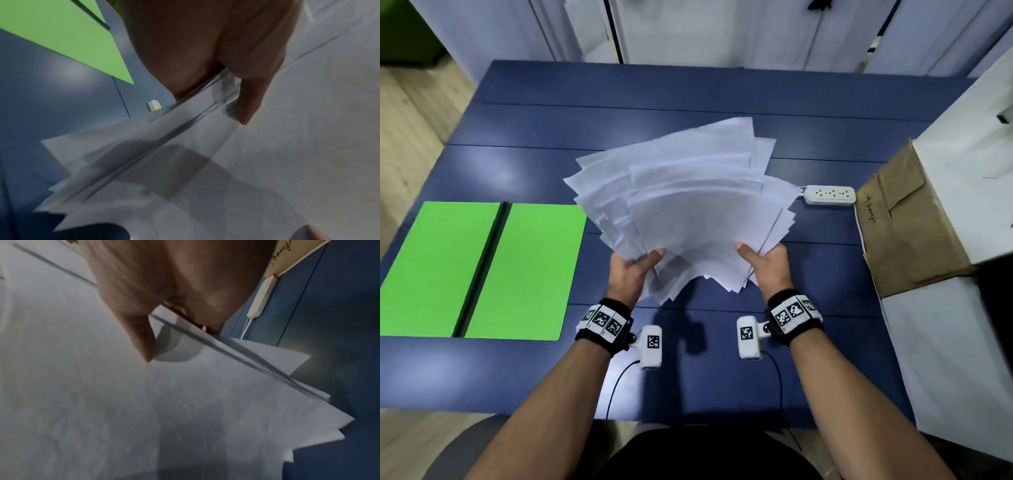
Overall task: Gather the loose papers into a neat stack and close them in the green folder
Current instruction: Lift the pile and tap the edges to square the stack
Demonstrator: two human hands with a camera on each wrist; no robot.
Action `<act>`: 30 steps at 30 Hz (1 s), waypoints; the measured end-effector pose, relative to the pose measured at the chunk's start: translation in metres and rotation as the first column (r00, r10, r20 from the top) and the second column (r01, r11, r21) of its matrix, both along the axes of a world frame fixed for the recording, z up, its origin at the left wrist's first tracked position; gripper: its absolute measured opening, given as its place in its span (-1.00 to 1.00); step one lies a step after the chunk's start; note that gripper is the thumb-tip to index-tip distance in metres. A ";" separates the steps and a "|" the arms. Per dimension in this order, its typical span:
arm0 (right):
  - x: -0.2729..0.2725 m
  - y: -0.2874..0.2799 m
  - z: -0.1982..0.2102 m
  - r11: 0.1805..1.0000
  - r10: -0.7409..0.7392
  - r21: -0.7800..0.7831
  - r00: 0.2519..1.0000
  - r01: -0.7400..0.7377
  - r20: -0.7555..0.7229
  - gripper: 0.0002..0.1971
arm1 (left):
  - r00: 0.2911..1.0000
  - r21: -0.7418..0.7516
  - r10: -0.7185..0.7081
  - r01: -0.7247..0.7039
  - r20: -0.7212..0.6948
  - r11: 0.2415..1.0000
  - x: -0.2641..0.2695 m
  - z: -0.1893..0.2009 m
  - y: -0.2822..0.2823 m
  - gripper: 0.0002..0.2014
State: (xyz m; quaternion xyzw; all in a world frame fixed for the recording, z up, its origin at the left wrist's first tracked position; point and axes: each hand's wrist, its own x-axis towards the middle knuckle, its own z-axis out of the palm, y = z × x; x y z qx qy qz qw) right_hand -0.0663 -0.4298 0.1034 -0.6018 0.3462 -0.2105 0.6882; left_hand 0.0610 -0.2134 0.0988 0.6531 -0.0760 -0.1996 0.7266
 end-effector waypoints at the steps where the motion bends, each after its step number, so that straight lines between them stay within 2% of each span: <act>1: 0.000 -0.006 0.001 1.000 0.020 -0.006 1.000 -0.020 -0.003 -0.79 | 1.000 -0.004 -0.024 0.024 -0.003 1.000 0.003 0.003 0.001 -0.64; 9: 0.007 -0.030 0.016 0.980 0.187 0.052 0.981 -0.190 0.051 -0.74 | 0.982 0.005 -0.185 0.185 0.020 0.983 0.019 0.019 -0.002 -0.57; 12: 0.012 -0.027 0.018 0.972 0.228 0.041 0.972 -0.230 0.052 -0.71 | 0.981 0.016 -0.192 0.191 0.036 0.981 0.019 0.018 -0.004 -0.52; 17: 0.011 -0.036 0.014 0.971 0.223 0.079 0.974 -0.225 0.035 -0.62 | 0.984 0.008 -0.174 0.175 -0.037 0.985 0.024 0.016 0.002 -0.65; 23: 0.011 -0.026 0.006 0.967 0.240 0.094 0.970 -0.236 -0.036 -0.60 | 0.980 0.022 -0.189 0.191 -0.067 0.981 0.017 0.009 -0.004 -0.59; 30: 0.006 -0.031 0.015 0.970 0.232 0.073 0.973 -0.233 0.012 -0.64 | 0.978 0.014 -0.197 0.198 -0.065 0.980 0.017 0.015 -0.001 -0.67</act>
